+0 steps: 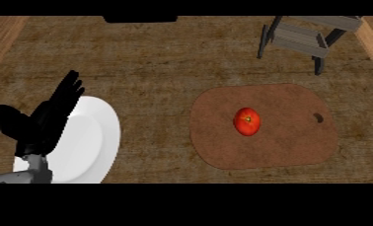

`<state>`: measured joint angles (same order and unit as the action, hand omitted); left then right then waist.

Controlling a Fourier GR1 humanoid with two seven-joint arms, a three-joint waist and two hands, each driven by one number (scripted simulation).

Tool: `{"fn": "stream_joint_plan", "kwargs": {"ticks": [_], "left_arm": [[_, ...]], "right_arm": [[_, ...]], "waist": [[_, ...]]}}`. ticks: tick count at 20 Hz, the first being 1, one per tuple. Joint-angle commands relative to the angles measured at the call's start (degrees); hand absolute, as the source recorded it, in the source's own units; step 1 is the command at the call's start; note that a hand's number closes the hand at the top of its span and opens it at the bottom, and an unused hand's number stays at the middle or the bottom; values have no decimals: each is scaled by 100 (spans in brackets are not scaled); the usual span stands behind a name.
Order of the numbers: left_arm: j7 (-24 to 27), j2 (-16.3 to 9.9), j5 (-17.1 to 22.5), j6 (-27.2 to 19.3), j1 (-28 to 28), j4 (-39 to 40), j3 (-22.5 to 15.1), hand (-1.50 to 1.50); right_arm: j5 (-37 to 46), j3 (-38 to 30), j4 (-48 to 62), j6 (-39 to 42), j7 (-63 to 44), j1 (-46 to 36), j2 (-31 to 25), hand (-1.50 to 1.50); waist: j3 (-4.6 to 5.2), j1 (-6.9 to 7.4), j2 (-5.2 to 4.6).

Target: Pick the cupcake from the cutting board and place it in the tiered basket

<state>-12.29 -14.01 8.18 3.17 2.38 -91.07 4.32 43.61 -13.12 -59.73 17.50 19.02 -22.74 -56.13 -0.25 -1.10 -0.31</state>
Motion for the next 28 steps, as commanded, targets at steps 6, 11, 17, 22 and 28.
{"fn": "stream_joint_plan", "kwargs": {"ticks": [6, 11, 17, 22, 28], "left_arm": [[-93, 124, -87, -43, 96, -78, -179, 0], [183, 60, -134, 148, 88, 239, -156, 0], [-53, 177, -193, -9, 392, 165, -194, 0], [-154, 22, -62, 169, 55, -104, -81, 0], [-16, 217, -190, 110, 149, 89, -206, 0]], "right_arm": [[-1794, -2154, 1701, 464, 1327, -1075, -997, 150], [-2005, -2127, 2483, 1377, 1391, -1903, -1699, 150], [-1911, -1439, 2440, 2053, 884, -3016, -1875, 150], [-2028, -997, 1867, 2320, -152, -3932, -1295, 150], [-1857, -556, 1787, 1887, -1262, -4930, -368, 150]], "waist": [[2, 151, 12], [22, 286, -20], [30, 340, -20], [36, 307, 23], [36, 272, 19]]}}
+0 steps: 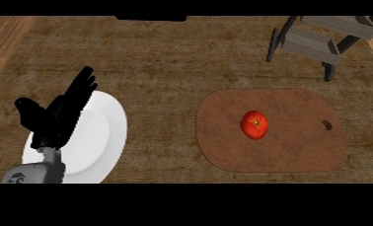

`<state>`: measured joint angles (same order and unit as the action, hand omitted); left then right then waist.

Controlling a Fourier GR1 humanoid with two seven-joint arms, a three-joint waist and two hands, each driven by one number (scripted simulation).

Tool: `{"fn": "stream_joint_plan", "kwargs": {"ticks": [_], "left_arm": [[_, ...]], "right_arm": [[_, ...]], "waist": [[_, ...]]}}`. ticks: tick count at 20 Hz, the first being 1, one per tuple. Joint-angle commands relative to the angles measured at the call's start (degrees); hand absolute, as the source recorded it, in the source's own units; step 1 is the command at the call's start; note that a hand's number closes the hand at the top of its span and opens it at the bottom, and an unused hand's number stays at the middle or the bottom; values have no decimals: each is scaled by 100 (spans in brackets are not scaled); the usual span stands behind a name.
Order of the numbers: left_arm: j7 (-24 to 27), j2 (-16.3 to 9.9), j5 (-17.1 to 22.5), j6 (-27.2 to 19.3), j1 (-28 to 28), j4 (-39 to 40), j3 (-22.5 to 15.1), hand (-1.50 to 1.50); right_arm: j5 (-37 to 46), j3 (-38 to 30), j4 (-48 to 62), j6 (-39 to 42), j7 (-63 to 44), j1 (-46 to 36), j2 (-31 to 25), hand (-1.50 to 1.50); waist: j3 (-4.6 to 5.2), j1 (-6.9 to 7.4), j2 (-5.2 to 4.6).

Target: Pick the cupcake from the cutting board and place it in the tiered basket

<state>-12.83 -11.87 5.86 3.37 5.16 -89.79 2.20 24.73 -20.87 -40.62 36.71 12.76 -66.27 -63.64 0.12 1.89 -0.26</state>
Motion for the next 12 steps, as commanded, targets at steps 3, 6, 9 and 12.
{"fn": "stream_joint_plan", "kwargs": {"ticks": [3, 6, 9, 12], "left_arm": [[59, -240, 210, 286, -209, -108, 252, 0], [-115, -29, 18, 27, -114, -247, 86, 0], [-70, 98, -90, -48, 64, -13, 12, 0], [231, -73, 12, 174, -15, 246, 220, 0]], "right_arm": [[6, 291, -178, -196, -1120, -912, 855, 150], [204, 469, 56, -350, -1264, -1066, 1051, 150], [297, 570, 122, -440, -1379, -1128, 1243, 150], [452, 726, 208, -662, -1585, -1103, 1584, 150]], "waist": [[0, -45, 28], [-6, -71, 16], [-7, -106, 11], [-5, -102, 6]]}}
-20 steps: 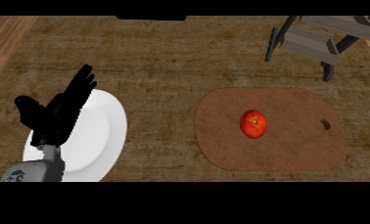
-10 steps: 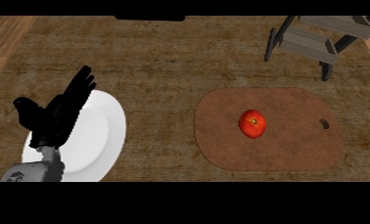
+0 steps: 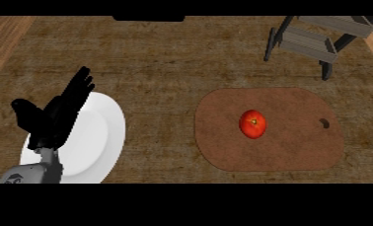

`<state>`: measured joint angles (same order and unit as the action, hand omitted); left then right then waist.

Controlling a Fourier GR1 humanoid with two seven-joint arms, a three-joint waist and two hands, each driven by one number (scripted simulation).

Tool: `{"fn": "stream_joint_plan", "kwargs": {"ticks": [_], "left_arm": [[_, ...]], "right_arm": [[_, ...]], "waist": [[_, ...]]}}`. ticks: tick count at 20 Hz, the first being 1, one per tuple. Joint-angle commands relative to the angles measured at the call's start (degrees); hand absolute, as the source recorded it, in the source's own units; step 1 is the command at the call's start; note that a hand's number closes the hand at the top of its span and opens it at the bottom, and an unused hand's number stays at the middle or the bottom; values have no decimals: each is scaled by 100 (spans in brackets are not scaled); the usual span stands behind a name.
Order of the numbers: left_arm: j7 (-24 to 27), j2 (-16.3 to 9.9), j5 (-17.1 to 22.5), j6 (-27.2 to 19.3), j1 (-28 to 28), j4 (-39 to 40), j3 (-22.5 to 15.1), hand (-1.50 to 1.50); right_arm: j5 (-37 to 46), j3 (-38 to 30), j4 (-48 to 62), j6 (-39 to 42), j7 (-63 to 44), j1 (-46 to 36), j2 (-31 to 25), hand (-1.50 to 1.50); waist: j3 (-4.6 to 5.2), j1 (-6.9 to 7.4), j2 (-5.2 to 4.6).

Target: Pick the cupcake from the cutting board and place it in the tiered basket

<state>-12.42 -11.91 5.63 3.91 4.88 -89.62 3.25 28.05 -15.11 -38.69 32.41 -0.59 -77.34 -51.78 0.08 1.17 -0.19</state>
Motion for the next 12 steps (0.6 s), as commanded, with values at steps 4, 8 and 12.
{"fn": "stream_joint_plan", "kwargs": {"ticks": [4, 8, 12], "left_arm": [[125, 53, -15, 6, 167, 335, 112, 0], [44, 94, -53, 12, -91, 19, 38, 0], [36, 215, -165, -55, 125, 80, -95, 0]], "right_arm": [[25, 50, -13, -79, -514, -102, 390, 150], [295, 206, 181, -463, 86, 141, 451, 150], [671, 352, 712, -1109, 304, -84, 630, 150]], "waist": [[-2, -86, 16], [-6, -35, 6], [-6, 49, -36]]}}
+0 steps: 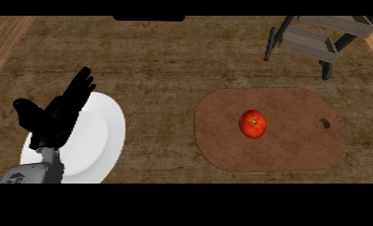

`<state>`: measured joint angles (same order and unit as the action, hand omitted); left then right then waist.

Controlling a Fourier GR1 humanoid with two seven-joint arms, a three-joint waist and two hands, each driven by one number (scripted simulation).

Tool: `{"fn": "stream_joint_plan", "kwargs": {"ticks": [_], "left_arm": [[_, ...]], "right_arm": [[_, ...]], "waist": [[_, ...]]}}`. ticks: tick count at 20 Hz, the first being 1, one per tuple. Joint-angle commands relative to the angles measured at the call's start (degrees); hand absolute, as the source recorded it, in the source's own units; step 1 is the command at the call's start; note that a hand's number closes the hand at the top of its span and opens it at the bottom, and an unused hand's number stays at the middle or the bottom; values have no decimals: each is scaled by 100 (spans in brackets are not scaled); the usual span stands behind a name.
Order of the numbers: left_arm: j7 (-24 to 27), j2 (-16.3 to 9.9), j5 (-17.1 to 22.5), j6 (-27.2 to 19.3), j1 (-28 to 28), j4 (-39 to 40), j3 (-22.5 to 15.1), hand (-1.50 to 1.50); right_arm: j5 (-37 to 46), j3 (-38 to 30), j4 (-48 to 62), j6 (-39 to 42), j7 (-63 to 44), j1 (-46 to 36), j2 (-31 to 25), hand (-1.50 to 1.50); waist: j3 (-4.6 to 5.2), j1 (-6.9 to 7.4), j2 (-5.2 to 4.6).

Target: Pick the cupcake from the cutting board and place it in the tiered basket

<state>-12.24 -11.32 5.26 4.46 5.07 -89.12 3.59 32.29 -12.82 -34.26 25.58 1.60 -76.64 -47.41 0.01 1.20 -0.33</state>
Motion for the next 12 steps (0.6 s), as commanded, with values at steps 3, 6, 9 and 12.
{"fn": "stream_joint_plan", "kwargs": {"ticks": [3, 6, 9, 12], "left_arm": [[-423, -176, 173, 30, 180, -307, 216, 0], [-332, -102, 112, 113, 72, -321, 63, 0], [111, 62, -173, -33, 14, 78, -25, 0], [131, -104, 139, 268, 92, 201, 203, 0]], "right_arm": [[287, 79, 363, -667, 368, 141, 198, 150], [423, 49, 488, -1424, 543, 149, 419, 150], [139, -357, 679, -1863, 338, -70, 584, 150], [256, -203, 860, -1707, 231, -399, 730, -150]], "waist": [[-3, 16, 2], [-3, 49, -15], [-1, 49, -33], [2, 48, -21]]}}
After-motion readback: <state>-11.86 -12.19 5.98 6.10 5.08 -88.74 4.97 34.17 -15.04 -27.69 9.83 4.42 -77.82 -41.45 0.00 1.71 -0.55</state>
